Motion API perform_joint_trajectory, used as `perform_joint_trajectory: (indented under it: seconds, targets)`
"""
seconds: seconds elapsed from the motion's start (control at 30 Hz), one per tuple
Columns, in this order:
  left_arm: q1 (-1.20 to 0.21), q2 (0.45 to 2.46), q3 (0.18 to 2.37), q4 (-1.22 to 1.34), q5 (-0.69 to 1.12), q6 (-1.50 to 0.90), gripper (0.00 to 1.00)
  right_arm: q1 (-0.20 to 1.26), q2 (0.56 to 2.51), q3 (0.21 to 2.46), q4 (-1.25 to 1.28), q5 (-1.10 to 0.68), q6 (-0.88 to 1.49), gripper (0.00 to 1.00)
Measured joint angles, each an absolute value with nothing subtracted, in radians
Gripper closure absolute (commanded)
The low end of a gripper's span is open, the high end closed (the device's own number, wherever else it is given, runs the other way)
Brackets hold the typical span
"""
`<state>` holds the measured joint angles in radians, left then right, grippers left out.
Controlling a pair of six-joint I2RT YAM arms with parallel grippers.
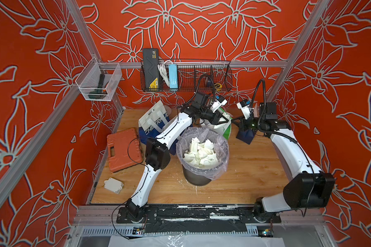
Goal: Shred takeout receipts and throw away
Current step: Tear off the takeout receipt from the takeout bag.
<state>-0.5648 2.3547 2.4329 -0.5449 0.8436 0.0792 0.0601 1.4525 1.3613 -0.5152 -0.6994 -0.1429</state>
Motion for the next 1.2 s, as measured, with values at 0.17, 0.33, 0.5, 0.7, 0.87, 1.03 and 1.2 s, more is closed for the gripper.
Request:
perform_joint_trajectory:
  seconds: [0.17,0.33,0.5,0.7,0.87,1.03,1.2]
  targets:
    - [-0.570,2.358,2.433,-0.544,0.846,0.082,0.86,0.062,1.452,1.359,-0.508,-0.701,-0.143,1.00]
    - [-0.571,2.360,2.433,-0.535,0.850,0.083,1.00,0.064,1.452,1.357,-0.507,-0.702,-0.143,1.00]
    - [-0.571,2.360,2.433,-0.523,0.850,0.091,1.00,0.064,1.452,1.352,-0.504,-0.699,-0.144,1.00]
    - [-0.571,2.320,2.334,-0.410,0.832,0.096,1.00,0.066,1.452,1.348,-0.502,-0.665,-0.164,1.00]
    - [-0.575,2.308,2.298,-0.330,0.815,0.075,1.00,0.066,1.452,1.347,-0.496,-0.650,-0.178,1.00]
    - [-0.578,2.285,2.233,-0.241,0.809,0.059,1.00,0.066,1.452,1.347,-0.505,-0.632,-0.196,1.00]
    - [-0.577,2.236,2.206,-0.135,0.785,0.055,1.00,0.066,1.452,1.347,-0.523,-0.628,-0.202,1.00]
